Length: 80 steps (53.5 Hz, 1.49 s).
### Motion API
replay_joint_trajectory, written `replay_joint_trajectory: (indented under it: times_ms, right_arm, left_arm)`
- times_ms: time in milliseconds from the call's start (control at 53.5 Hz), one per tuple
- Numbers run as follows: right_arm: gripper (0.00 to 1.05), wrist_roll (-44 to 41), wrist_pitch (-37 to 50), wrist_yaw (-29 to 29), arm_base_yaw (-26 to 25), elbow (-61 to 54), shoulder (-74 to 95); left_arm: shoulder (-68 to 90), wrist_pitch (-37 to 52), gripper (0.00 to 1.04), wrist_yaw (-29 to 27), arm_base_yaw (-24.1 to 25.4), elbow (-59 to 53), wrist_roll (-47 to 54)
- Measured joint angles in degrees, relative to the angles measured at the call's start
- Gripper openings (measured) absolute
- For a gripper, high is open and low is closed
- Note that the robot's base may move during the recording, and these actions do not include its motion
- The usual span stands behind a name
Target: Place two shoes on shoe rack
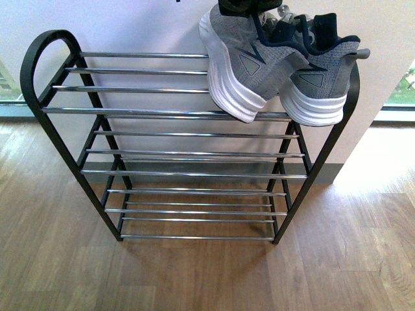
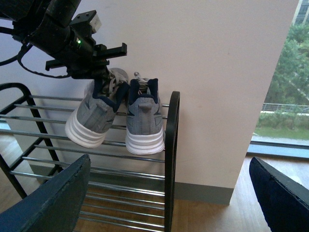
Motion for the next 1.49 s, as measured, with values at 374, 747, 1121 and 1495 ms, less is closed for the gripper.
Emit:
replay_joint_trajectory:
  times_ms: [374, 747, 1121, 1495]
  right_arm:
    - [0.95, 0.0, 0.0, 0.0, 0.0, 0.0, 0.0]
    - [0.95, 0.0, 0.0, 0.0, 0.0, 0.0, 0.0]
    - [0.95, 0.0, 0.0, 0.0, 0.0, 0.0, 0.0]
    - [0.95, 0.0, 0.0, -0.1, 0.0, 0.0, 0.0]
  left_arm:
    - [-1.5, 1.7, 0.19, 2.3, 0.6, -2.3, -1.9]
    - [-20.7, 10.0, 0.91, 0.7, 0.5, -22.6, -4.3]
    - [-57.4, 34.1, 0.95, -36.7, 5.6, -69.2, 27.6]
    - [-78.2, 52.6, 0.53, -6.0, 14.7, -94.0, 28.7]
